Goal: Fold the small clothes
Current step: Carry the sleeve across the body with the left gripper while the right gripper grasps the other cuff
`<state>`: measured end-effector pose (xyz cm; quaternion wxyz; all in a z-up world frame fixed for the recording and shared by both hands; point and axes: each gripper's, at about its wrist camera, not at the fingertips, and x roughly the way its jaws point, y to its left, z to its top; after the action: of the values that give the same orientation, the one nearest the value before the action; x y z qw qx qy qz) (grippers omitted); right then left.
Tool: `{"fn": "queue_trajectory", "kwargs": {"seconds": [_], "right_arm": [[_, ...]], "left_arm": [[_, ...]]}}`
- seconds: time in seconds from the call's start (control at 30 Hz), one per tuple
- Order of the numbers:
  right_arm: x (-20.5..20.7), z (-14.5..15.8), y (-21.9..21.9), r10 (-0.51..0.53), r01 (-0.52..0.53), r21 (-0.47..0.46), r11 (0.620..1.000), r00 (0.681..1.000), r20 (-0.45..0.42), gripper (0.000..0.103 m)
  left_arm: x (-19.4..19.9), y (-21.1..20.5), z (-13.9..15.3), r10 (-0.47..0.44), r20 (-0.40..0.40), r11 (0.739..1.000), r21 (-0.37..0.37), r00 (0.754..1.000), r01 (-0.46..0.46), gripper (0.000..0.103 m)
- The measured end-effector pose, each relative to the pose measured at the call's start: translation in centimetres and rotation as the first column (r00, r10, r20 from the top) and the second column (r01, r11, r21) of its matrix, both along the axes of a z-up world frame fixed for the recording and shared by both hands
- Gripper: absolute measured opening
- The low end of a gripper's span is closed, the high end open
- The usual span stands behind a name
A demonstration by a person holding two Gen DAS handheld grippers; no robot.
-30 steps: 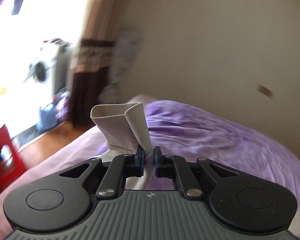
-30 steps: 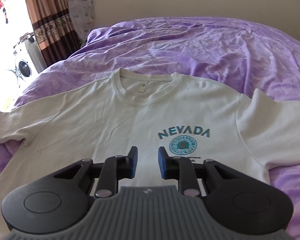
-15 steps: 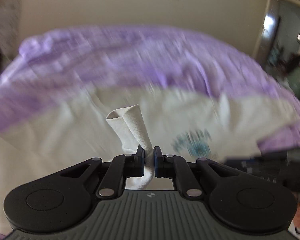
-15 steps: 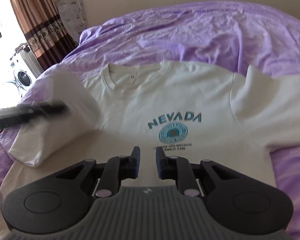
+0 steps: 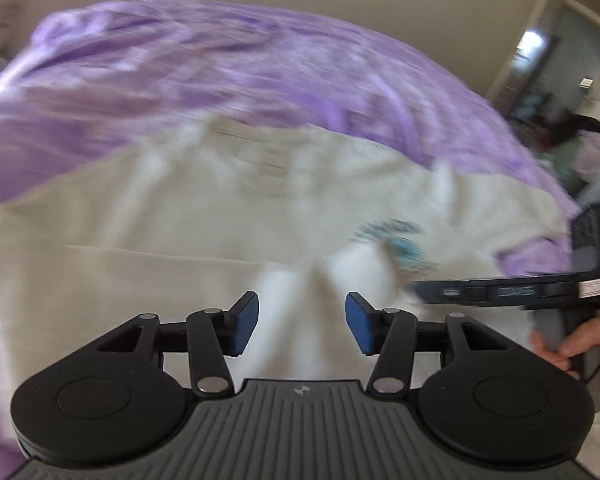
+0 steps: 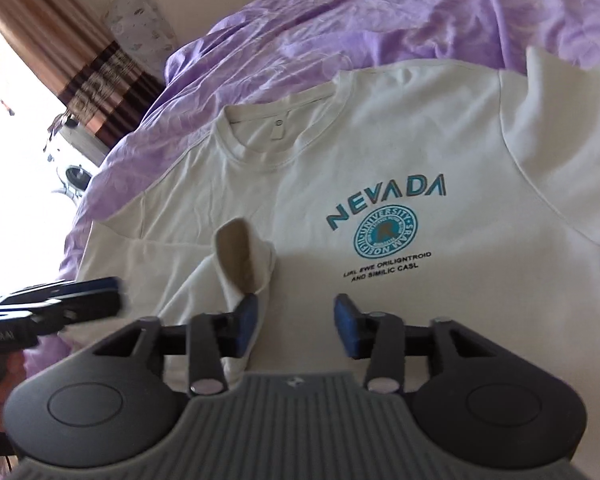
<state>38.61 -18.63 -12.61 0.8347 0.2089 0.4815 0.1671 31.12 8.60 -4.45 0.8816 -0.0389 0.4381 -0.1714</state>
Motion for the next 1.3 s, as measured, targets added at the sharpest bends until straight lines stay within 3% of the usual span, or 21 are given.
{"fn": "queue_trajectory", "kwargs": {"seconds": [0.13,0.27,0.43,0.5,0.57,0.7,0.83,0.93,0.97,1.07,1.17,1.23,1.3], "right_arm": [[0.5,0.2,-0.8,-0.061,0.061,0.048,0.997,0.998,-0.001,0.041],[0.7,1.5,0.1,-0.002,-0.001,0.061,0.998,0.999,0.053,0.033],[1.9,-0.5,1.3,0.021,-0.021,-0.008,1.0,1.0,0.009,0.031],[1.5,-1.3,1.1,0.027,-0.026,0.026,0.999,1.0,-0.015,0.006],[0.8,-1.2,1.0,0.043,-0.042,0.064,0.997,0.999,-0.008,0.0],[-0.9,0.8,0.5,0.052,-0.055,0.048,0.997,0.997,0.048,0.0],[-0.6,-1.0,-0.2,0.032,-0.031,0.021,0.999,0.999,-0.038,0.0],[-1.1,-1.3,-1.0,-0.028,0.029,0.059,0.998,1.0,-0.012,0.019],[-1.2,-1.1,-1.2,-0.039,0.038,0.07,0.997,0.999,0.006,0.041],[-0.4,-1.7,-1.3,-0.043,0.045,0.105,0.993,0.999,-0.022,0.042],[0.2,-3.3,-0.8,-0.054,0.06,0.099,0.993,0.996,-0.069,0.033],[0.1,-3.1,-0.2,-0.049,0.053,0.093,0.994,0.997,-0.054,0.006],[0.3,-1.9,0.4,-0.036,0.039,0.101,0.994,0.999,-0.035,0.001]], "left_arm": [[-0.2,4.6,0.6,0.116,0.001,0.992,0.055,0.993,-0.116,0.058],[0.0,7.3,0.3,0.17,-0.018,0.982,0.091,0.985,-0.168,0.057],[-0.1,8.5,-0.7,0.19,-0.033,0.976,0.113,0.981,-0.185,0.055],[-0.3,8.8,-0.9,0.194,-0.035,0.976,0.109,0.98,-0.19,0.055],[-0.5,9.1,-1.2,0.199,-0.036,0.975,0.109,0.979,-0.194,0.054],[-0.7,9.5,-1.4,0.21,-0.036,0.973,0.111,0.977,-0.205,0.054],[-0.8,9.8,-1.5,0.234,-0.04,0.965,0.132,0.971,-0.227,0.054],[-1.4,10.4,-0.7,0.248,-0.024,0.965,0.098,0.969,-0.244,0.054],[-1.5,10.6,-0.3,0.249,-0.015,0.965,0.091,0.968,-0.247,0.054],[-1.6,11.4,0.7,0.278,0.004,0.956,0.096,0.96,-0.278,0.054],[-1.6,12.8,1.4,0.331,0.008,0.941,0.068,0.944,-0.331,0.055],[-1.7,13.9,1.7,0.373,0.006,0.927,0.034,0.928,-0.373,0.055],[-1.9,15.2,2.0,0.411,-0.008,0.911,0.005,0.911,-0.411,0.054]]}}
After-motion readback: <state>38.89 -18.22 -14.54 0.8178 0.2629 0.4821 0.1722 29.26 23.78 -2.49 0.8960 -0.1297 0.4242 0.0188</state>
